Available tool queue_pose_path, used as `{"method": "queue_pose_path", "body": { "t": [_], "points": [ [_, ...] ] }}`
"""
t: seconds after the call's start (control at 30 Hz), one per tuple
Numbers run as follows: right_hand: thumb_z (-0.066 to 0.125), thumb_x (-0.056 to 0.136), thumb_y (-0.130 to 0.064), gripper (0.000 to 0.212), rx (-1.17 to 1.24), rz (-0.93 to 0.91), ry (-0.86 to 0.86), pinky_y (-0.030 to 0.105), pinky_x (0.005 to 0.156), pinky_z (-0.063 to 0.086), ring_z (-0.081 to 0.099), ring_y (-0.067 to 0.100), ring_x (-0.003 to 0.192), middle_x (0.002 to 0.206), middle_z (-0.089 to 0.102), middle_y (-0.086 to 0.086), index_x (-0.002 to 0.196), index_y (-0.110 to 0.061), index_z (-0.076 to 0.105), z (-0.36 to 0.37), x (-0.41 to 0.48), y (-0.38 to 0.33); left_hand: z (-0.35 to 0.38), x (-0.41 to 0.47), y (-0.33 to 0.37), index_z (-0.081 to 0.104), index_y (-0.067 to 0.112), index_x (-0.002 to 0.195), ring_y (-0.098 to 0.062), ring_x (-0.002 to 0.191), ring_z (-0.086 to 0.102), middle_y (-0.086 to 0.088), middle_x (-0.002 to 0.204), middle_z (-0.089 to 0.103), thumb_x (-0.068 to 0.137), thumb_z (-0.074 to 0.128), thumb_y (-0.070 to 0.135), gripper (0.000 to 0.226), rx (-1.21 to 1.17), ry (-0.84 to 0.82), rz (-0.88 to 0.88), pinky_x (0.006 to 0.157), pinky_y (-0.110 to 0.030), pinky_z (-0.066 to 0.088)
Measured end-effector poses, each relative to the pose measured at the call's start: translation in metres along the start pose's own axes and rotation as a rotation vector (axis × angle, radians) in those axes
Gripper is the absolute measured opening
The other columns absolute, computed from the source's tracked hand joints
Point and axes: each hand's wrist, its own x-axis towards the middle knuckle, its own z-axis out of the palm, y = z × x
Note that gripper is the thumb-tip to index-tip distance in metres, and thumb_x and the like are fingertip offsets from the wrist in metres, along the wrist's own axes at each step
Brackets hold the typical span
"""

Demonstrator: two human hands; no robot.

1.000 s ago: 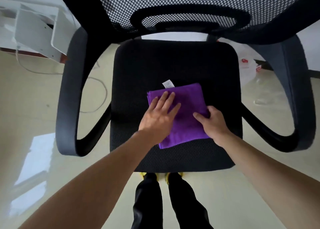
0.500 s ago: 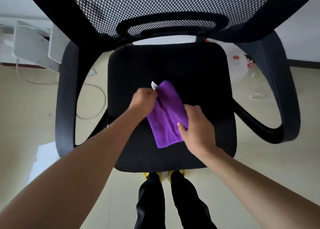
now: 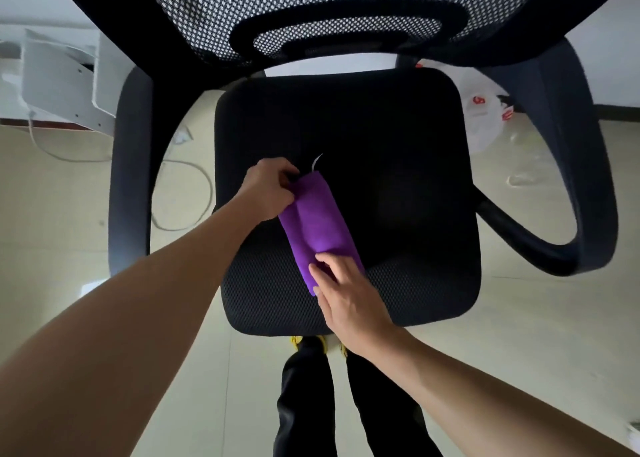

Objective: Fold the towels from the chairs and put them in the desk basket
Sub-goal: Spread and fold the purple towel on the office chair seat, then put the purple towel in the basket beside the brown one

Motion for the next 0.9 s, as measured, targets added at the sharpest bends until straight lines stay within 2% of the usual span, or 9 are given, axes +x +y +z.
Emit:
{"method": "queue_pose_path", "body": {
  "t": [0.13,0.2,0.33,0.43,0.53,0.6,0.73,0.83,0.9],
  "points": [
    [0.063,0.076,-0.007,0.058,-0.058,0.009,-0.072,0.038,0.093,0.049,0.048,0.027,0.121,0.139,0.047,0.010,0.134,-0.005,0.051,0.012,0.003,-0.003,0.011,-0.014,0.000,0.046,0.020,0.138,-0.034,0.129,0.037,-0.013,0.143,0.039,0.073,0.058,-0.003,0.069,0.578,0.210,0.410,0.100,-0.045,0.037],
    [0.048,0.079,-0.007,0.065,-0.113,-0.020,-0.127,0.040,0.107,0.041,0.040,0.032,0.134,0.150,0.038,0.017,0.142,0.001,0.040,0.012,-0.008,-0.006,0.013,-0.019,-0.003,0.038,0.025,0.145,-0.033,0.139,0.028,-0.012,0.154,0.026,0.079,0.056,-0.002,0.073,0.772,0.137,0.601,0.107,-0.046,0.031],
    [0.038,0.087,-0.020,0.063,-0.190,-0.095,-0.165,0.043,0.115,0.029,0.017,0.030,0.147,0.158,0.021,0.016,0.146,0.001,0.034,0.019,-0.041,-0.001,0.017,-0.017,-0.017,0.013,0.033,0.152,-0.026,0.148,0.009,-0.007,0.161,0.009,0.090,0.049,0.008,0.076,0.858,-0.050,0.528,0.115,-0.042,0.022],
    [0.052,0.093,-0.031,0.037,0.057,-0.034,0.044,0.040,0.100,0.046,0.043,0.018,0.135,0.143,0.051,0.004,0.120,-0.009,0.063,0.013,-0.034,0.005,0.018,-0.011,-0.007,0.012,0.034,0.152,-0.026,0.148,-0.007,-0.006,0.161,-0.007,0.085,0.054,0.013,0.081,0.914,-0.081,0.519,0.119,-0.045,0.014],
    [0.071,0.080,-0.037,0.020,0.162,0.208,0.288,0.039,0.066,0.051,0.060,0.018,0.091,0.096,0.064,-0.006,0.080,-0.018,0.065,0.000,-0.011,0.009,0.011,-0.002,0.009,0.017,0.035,0.150,-0.030,0.147,-0.014,-0.009,0.160,-0.015,0.075,0.066,0.026,0.090,1.061,-0.147,0.513,0.119,-0.049,0.007],
    [0.080,0.067,-0.044,0.038,0.131,0.460,0.246,0.038,0.063,0.050,0.055,0.021,0.089,0.097,0.058,-0.004,0.089,-0.021,0.061,-0.009,0.002,0.007,0.006,0.003,0.019,0.025,0.033,0.147,-0.033,0.147,-0.011,-0.010,0.160,-0.010,0.072,0.069,0.030,0.087,1.154,-0.201,0.520,0.119,-0.051,0.008],
    [0.082,0.058,-0.054,0.087,0.330,0.808,-0.060,0.040,0.084,0.051,0.053,0.023,0.112,0.121,0.055,0.000,0.129,-0.021,0.045,-0.011,0.013,0.010,-0.005,0.006,0.029,0.044,0.025,0.133,-0.030,0.146,0.010,-0.003,0.155,0.023,0.073,0.070,0.027,0.065,1.194,-0.285,0.558,0.117,-0.048,0.015],
    [0.084,0.057,-0.040,0.061,0.647,0.934,-0.086,0.035,0.077,0.055,0.065,0.022,0.093,0.099,0.066,-0.002,0.108,-0.019,0.059,-0.008,0.006,0.014,-0.010,-0.008,0.025,0.051,0.024,0.104,-0.026,0.118,0.049,-0.002,0.116,0.057,0.065,0.071,0.017,0.044,1.006,-0.330,0.552,0.096,-0.036,0.038],
    [0.087,0.059,-0.021,0.050,0.833,0.996,-0.013,0.028,0.071,0.054,0.067,0.021,0.086,0.091,0.068,-0.002,0.101,-0.017,0.061,-0.013,-0.004,0.017,-0.013,-0.021,0.017,0.048,0.023,0.090,-0.024,0.091,0.057,-0.001,0.090,0.059,0.059,0.073,0.011,0.042,0.782,-0.375,0.402,0.074,-0.032,0.043]
  ]
}}
